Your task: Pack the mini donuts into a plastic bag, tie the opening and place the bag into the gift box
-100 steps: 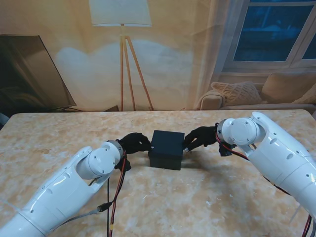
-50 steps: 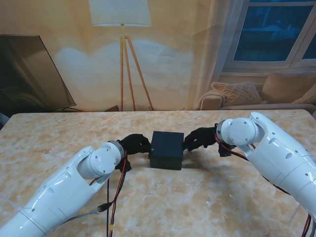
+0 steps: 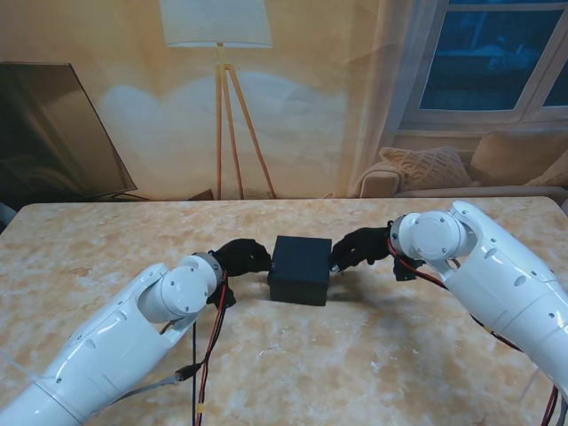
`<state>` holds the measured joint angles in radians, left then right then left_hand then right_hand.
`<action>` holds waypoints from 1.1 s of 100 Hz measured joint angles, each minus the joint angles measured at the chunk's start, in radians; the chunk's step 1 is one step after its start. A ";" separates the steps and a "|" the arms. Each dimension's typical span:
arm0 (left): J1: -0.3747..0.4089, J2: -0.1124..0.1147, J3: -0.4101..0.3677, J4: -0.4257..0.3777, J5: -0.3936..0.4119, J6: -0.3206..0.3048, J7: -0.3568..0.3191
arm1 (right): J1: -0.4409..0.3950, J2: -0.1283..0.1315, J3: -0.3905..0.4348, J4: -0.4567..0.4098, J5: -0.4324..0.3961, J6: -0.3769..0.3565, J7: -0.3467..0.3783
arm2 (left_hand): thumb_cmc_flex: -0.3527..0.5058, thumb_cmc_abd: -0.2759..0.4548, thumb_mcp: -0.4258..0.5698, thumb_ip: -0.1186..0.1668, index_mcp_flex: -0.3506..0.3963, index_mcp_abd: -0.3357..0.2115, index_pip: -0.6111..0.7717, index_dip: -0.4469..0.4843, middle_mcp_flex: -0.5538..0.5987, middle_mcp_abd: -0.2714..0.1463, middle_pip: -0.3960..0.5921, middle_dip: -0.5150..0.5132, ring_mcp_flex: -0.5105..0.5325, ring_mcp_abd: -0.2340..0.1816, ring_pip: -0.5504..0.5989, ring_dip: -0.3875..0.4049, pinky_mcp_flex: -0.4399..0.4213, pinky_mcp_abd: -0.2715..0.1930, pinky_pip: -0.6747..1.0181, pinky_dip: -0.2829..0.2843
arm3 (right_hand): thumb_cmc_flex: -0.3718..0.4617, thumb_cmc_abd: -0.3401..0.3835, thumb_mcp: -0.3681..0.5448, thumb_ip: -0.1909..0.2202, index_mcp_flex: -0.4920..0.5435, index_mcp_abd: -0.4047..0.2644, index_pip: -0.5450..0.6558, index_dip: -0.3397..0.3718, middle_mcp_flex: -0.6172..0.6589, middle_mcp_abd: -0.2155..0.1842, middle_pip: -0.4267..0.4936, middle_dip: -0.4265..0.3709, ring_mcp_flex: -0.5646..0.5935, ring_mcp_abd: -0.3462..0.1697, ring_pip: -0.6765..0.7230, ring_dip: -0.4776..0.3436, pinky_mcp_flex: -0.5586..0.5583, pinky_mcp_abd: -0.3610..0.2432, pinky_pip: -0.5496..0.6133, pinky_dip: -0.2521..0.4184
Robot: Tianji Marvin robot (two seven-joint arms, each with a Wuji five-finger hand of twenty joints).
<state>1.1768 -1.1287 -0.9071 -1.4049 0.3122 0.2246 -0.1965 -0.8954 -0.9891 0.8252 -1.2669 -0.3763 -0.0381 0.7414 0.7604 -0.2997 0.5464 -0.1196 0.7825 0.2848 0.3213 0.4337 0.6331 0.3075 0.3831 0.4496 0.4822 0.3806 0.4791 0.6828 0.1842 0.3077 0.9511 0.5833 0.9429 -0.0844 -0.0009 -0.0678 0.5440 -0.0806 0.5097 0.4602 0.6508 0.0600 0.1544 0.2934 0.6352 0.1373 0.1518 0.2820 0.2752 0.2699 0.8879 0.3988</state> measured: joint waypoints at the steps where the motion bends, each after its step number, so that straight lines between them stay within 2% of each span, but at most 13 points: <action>1: 0.001 0.000 -0.001 -0.001 0.001 0.000 0.000 | -0.001 0.000 0.001 -0.001 -0.001 0.000 0.000 | 0.000 0.000 0.000 0.000 0.000 0.000 -0.002 -0.001 0.000 0.000 0.000 0.000 0.000 0.001 0.000 0.000 0.000 0.001 -0.002 0.000 | 0.000 0.000 0.000 0.000 0.000 -0.001 0.000 0.000 0.008 0.000 0.000 0.000 0.000 0.000 0.000 0.000 0.001 0.000 0.000 0.000; 28: 0.009 0.002 -0.016 -0.009 0.006 -0.009 -0.006 | -0.012 0.001 0.022 -0.013 -0.020 0.000 0.002 | -0.025 0.000 -0.013 0.000 -0.007 -0.002 -0.052 -0.014 -0.012 0.011 -0.025 -0.011 -0.002 0.010 -0.013 -0.006 -0.005 0.008 -0.013 0.000 | 0.000 -0.001 0.000 0.000 0.000 -0.017 0.030 -0.005 0.022 0.004 0.010 0.002 0.020 0.000 0.014 0.011 0.005 0.000 0.001 0.000; 60: 0.038 0.002 -0.055 -0.033 0.047 -0.024 0.031 | -0.082 0.004 0.128 -0.090 -0.093 0.003 -0.004 | -0.026 0.000 -0.016 0.001 -0.010 -0.002 -0.088 -0.015 -0.048 0.014 -0.046 -0.022 -0.037 0.011 -0.029 -0.016 -0.030 0.009 -0.039 0.000 | 0.013 -0.015 -0.001 0.000 0.014 -0.017 0.075 -0.022 0.056 0.005 0.025 0.027 0.047 0.000 0.029 0.026 0.016 0.010 0.015 0.000; 67: 0.040 0.003 -0.058 -0.035 0.058 -0.040 0.040 | -0.097 0.004 0.146 -0.101 -0.102 -0.002 -0.036 | -0.025 0.000 -0.017 0.001 -0.028 -0.006 -0.097 -0.015 -0.050 -0.027 -0.046 -0.022 -0.036 0.010 -0.049 -0.021 -0.035 0.009 -0.039 0.000 | 0.013 -0.016 -0.001 0.000 0.014 -0.017 0.075 -0.033 0.062 0.002 0.028 0.027 0.049 0.000 0.031 0.027 0.026 0.010 0.027 0.000; 81: 0.040 0.005 -0.059 -0.039 0.082 -0.077 0.048 | -0.120 0.001 0.166 -0.110 -0.099 -0.029 -0.098 | -0.024 0.000 -0.017 0.001 -0.023 -0.033 -0.099 -0.015 -0.061 -0.090 -0.051 -0.042 -0.036 -0.011 -0.082 -0.052 -0.038 0.006 -0.042 0.000 | 0.026 -0.025 0.000 0.000 0.014 -0.013 0.075 -0.048 0.065 -0.050 0.028 0.027 0.060 0.000 0.046 0.037 0.033 0.010 0.047 0.000; 84: 0.040 0.006 -0.059 -0.041 0.081 -0.082 0.048 | -0.121 0.000 0.166 -0.110 -0.094 -0.035 -0.099 | -0.024 0.000 -0.017 0.001 -0.042 -0.038 -0.100 -0.015 -0.061 -0.092 -0.050 -0.047 -0.036 -0.011 -0.089 -0.055 -0.038 0.005 -0.046 0.000 | 0.026 -0.025 0.000 0.000 0.014 -0.013 0.075 -0.053 0.065 -0.056 0.028 0.027 0.064 0.000 0.046 0.038 0.033 0.011 0.048 0.000; 99: 0.038 0.008 -0.059 -0.049 0.072 -0.098 0.041 | -0.114 0.000 0.145 -0.106 -0.012 -0.041 -0.082 | -0.024 0.000 -0.017 0.001 -0.029 -0.056 -0.100 -0.026 -0.061 -0.116 -0.050 -0.068 -0.036 -0.020 -0.117 -0.079 -0.039 0.005 -0.066 0.000 | 0.026 -0.025 0.000 0.000 0.014 -0.005 0.073 -0.060 0.066 -0.071 0.011 0.027 0.108 -0.016 0.065 0.043 0.043 0.014 0.049 0.001; 110: 0.036 0.009 -0.054 -0.051 0.051 -0.105 0.028 | -0.099 -0.002 0.117 -0.093 -0.007 -0.043 -0.074 | -0.024 0.000 -0.017 0.001 -0.029 -0.066 -0.100 -0.026 -0.061 -0.127 -0.050 -0.072 -0.036 -0.024 -0.118 -0.091 -0.039 0.005 -0.072 0.000 | 0.026 -0.025 0.000 0.000 0.015 -0.005 0.071 -0.063 0.066 -0.072 0.011 0.027 0.122 -0.025 0.079 0.052 0.048 0.018 0.049 0.001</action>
<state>1.2126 -1.1195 -0.9615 -1.4555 0.3635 0.1198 -0.1684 -0.9942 -0.9907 0.9423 -1.3598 -0.3833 -0.0811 0.6675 0.7362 -0.2996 0.5298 -0.1182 0.7538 0.2189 0.2217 0.4075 0.5721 0.1809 0.3328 0.3776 0.4460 0.3568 0.3611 0.5921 0.1449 0.3126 0.8795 0.5833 0.9688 -0.1093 -0.0012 -0.0678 0.5591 -0.0852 0.5809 0.3971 0.7165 -0.0117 0.1653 0.3206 0.7572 0.1121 0.2309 0.3343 0.3230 0.2878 0.9372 0.3994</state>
